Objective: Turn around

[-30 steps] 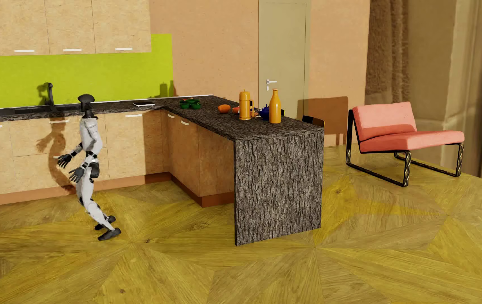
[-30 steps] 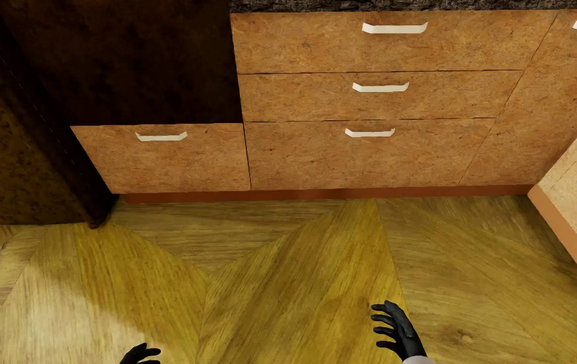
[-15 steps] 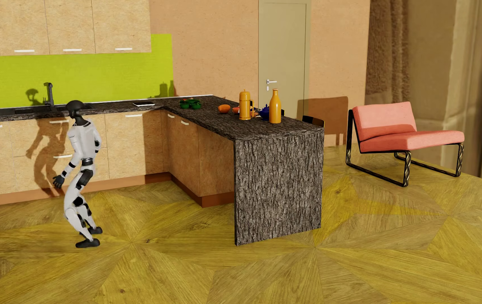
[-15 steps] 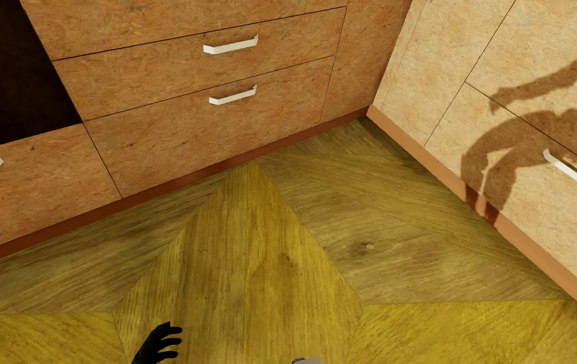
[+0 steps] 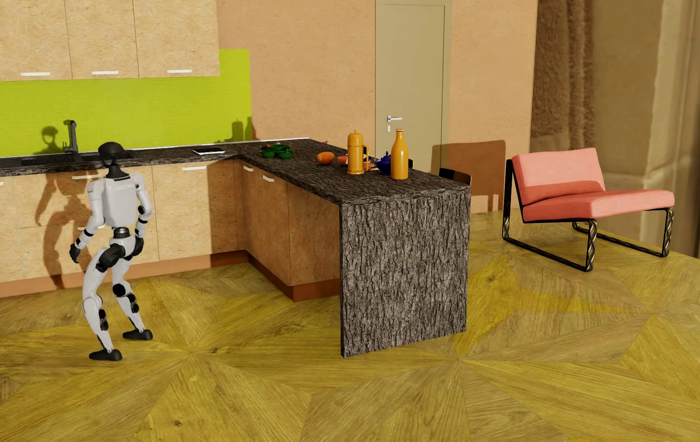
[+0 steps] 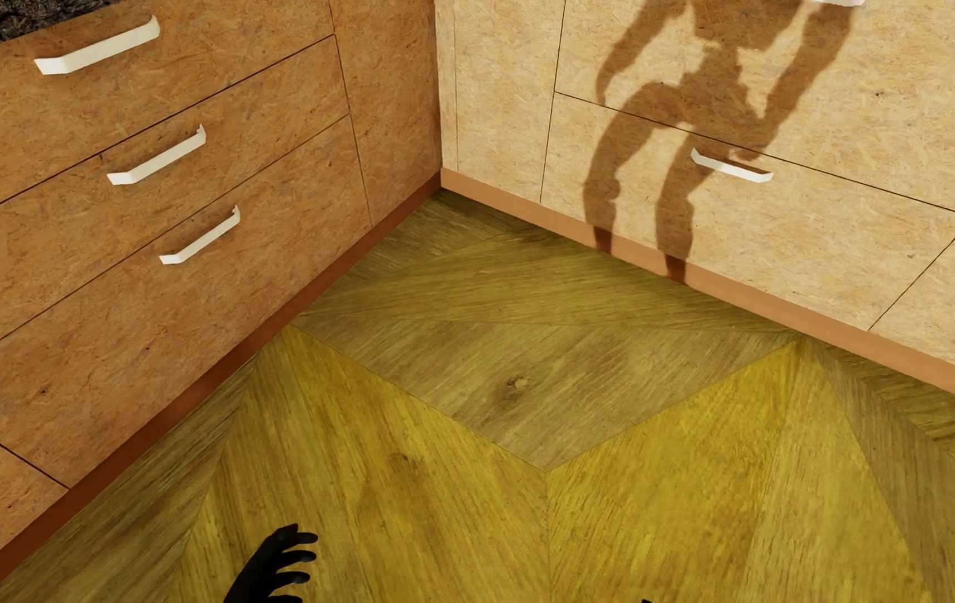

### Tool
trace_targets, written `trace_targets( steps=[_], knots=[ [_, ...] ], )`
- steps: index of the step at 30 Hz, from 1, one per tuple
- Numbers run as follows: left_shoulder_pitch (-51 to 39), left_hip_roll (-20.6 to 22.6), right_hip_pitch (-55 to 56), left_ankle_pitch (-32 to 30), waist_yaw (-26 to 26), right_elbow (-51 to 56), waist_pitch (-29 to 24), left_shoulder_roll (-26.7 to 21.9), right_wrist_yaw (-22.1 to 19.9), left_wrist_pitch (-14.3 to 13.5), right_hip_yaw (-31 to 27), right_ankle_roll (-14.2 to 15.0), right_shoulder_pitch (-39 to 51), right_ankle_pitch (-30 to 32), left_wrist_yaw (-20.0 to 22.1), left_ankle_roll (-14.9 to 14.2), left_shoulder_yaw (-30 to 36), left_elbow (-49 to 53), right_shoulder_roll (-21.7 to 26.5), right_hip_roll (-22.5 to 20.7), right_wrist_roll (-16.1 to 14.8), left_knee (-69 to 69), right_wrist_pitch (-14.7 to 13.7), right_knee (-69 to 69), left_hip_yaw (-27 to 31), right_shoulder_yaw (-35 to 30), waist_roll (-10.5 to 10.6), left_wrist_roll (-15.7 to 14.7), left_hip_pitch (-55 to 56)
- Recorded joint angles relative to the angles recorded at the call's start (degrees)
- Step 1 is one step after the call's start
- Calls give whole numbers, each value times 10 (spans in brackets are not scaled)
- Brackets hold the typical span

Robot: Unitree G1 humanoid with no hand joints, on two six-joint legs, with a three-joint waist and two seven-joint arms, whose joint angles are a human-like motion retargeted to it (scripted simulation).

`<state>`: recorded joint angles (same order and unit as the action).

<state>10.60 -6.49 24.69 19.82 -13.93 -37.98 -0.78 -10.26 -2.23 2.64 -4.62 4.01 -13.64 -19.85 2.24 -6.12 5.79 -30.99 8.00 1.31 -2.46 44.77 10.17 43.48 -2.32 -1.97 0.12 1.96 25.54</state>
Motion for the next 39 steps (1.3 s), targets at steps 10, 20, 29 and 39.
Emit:
trace_targets(
  steps=[10, 20, 29, 39],
  knots=[
    [-8, -37, 23, 12, -36, 5, -18, 9, 28, -4, -22, -8, -32, 49, -63, -21, 1, 13, -3, -36, -6, 29, -54, -25, 28, -5, -17, -21, -26],
    [8, -59, 58, 36, -58, 19, -9, 5, -39, -15, 4, -37, -38, 49, -51, -28, 5, -12, -12, -24, -7, -68, 3, -61, -10, -14, -4, 14, -95],
    [-12, -27, 122, 6, 21, 5, -22, 8, 31, 27, 6, -12, -26, 147, -41, 29, 14, 10, 1, -12, -19, 183, -37, -29, 37, -14, -21, 18, 12],
    [-9, -19, 67, 79, -17, 15, 13, 7, 35, -27, 19, -44, -30, -2, -9, -42, -8, -1, -2, -26, -19, 39, -49, 73, 13, 3, 12, -34, -46]
  ],
)
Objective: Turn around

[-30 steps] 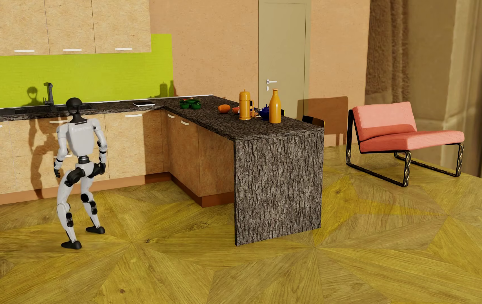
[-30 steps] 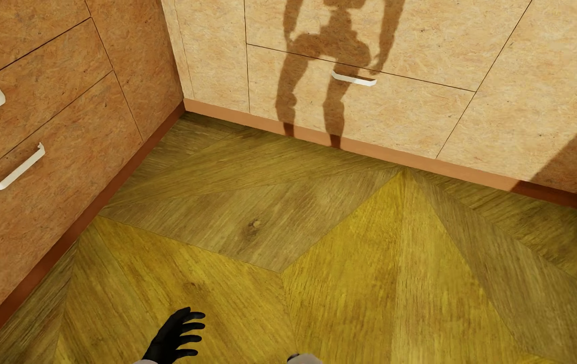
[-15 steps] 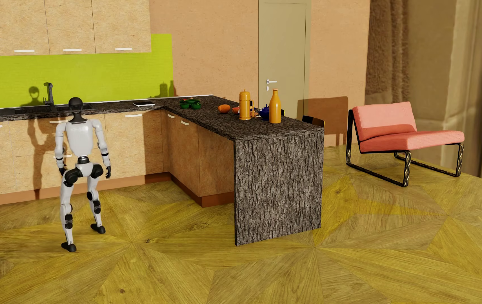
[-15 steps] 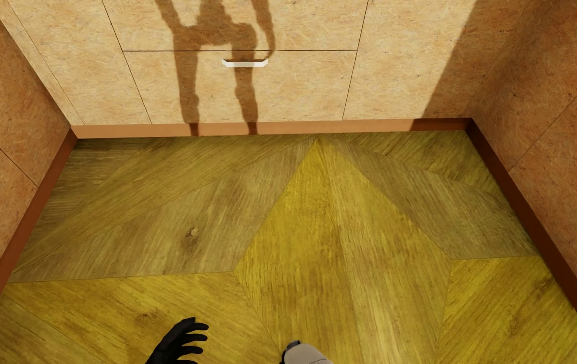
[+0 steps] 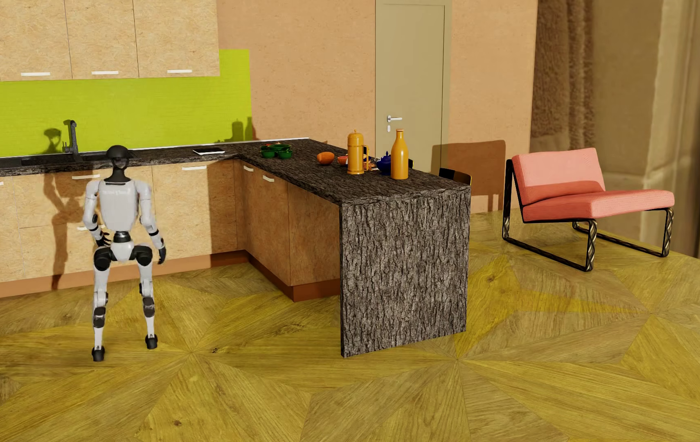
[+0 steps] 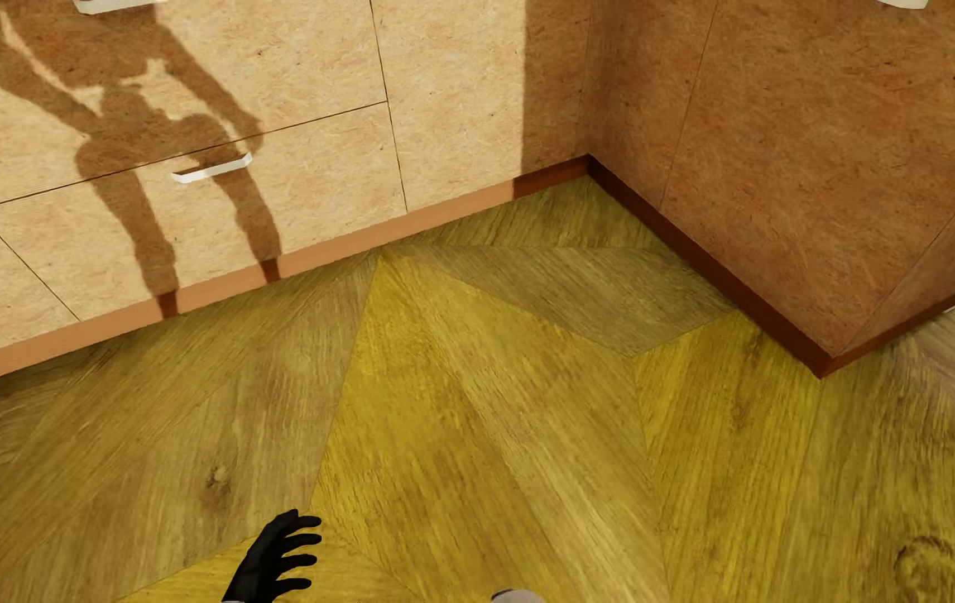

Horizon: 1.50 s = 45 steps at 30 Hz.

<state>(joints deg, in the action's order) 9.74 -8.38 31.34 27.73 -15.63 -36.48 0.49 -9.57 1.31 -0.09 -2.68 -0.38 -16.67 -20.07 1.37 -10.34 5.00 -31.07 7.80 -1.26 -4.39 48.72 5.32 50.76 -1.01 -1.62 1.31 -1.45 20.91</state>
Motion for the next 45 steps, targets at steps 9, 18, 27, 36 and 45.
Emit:
trace_targets(
  steps=[9, 18, 27, 36, 45],
  knots=[
    [-5, 16, 22, -45, 71, -46, -32, 26, -16, 31, 22, -13, 18, 9, -14, -30, 4, -22, 38, 1, 4, 91, 60, 0, 32, -9, -17, 50, 56],
    [9, 11, -25, -19, 17, -11, -1, 8, 6, 19, 20, 16, 25, -17, 14, 68, 14, -19, 10, 21, -14, 8, -22, -21, -38, -11, -24, 32, 42],
    [0, -1, -26, -45, -33, -8, -32, -1, -33, 35, 1, 6, 0, 41, -58, 45, 16, -5, 0, 1, -16, -62, 50, -104, -18, -9, -22, 25, -13],
    [14, 7, -7, -57, 10, -14, -23, -4, -42, 25, -20, 12, -16, 113, -57, 45, -6, -19, -3, -26, -15, -45, 12, -144, 41, 4, -4, 36, 36],
    [8, 26, 46, -43, 1, 7, -22, -30, -50, 50, 14, 4, -2, -51, -38, 52, -5, -41, 1, -9, -22, -59, -13, -23, 9, -5, -1, 57, 8]
  ],
)
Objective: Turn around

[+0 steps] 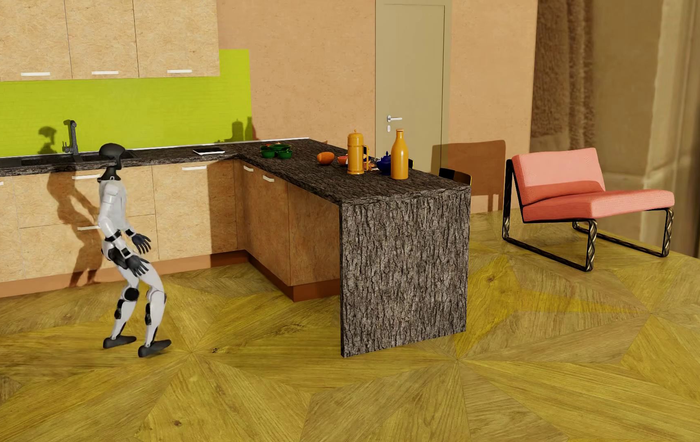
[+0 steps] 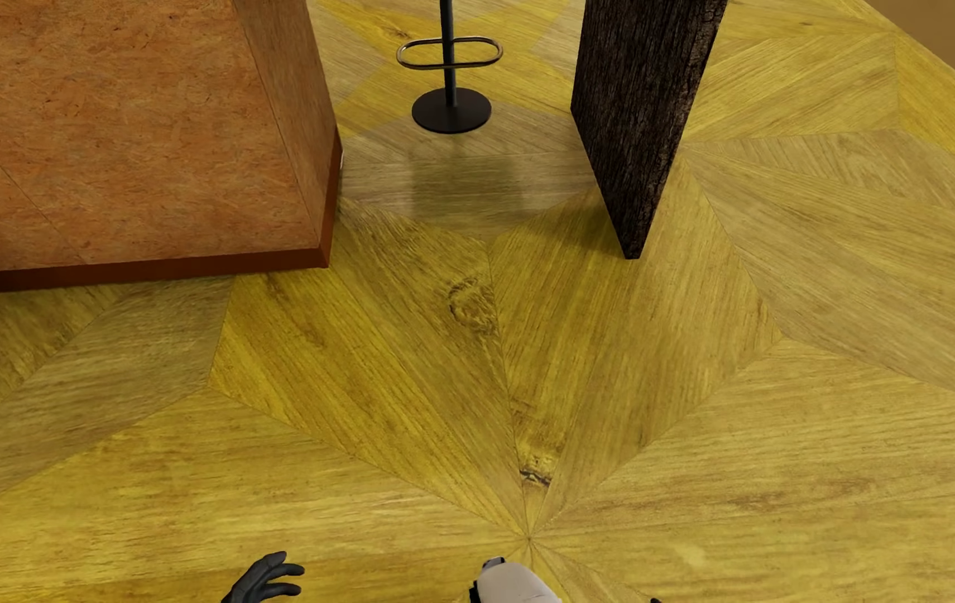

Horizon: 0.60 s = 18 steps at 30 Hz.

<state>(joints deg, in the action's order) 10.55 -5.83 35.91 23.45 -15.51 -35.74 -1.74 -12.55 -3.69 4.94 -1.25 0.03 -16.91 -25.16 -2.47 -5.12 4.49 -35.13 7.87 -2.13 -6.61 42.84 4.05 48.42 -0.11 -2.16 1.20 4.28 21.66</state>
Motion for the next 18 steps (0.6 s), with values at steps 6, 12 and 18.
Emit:
trace_targets(
  steps=[6, 12, 18],
  knots=[
    [-44, -4, -64, -99, 81, -41, -11, 56, 49, -44, -2, 4, -5, 36, 29, -16, 6, 16, 29, 30, 75, 203, 10, 21, 15, -23, -24, -35, 114],
    [1, 23, -96, -92, 157, -22, 9, 19, 80, -39, 9, 7, 70, 53, 33, -16, -31, 6, 27, 37, 94, -27, -5, -23, 32, -1, -9, -28, 100],
    [-11, 21, -118, -117, 158, -9, 6, 12, 79, -54, 12, 12, 61, 64, 30, 36, -30, 10, 19, 38, 56, -47, -19, -48, 27, 3, -11, -47, 83]
  ],
)
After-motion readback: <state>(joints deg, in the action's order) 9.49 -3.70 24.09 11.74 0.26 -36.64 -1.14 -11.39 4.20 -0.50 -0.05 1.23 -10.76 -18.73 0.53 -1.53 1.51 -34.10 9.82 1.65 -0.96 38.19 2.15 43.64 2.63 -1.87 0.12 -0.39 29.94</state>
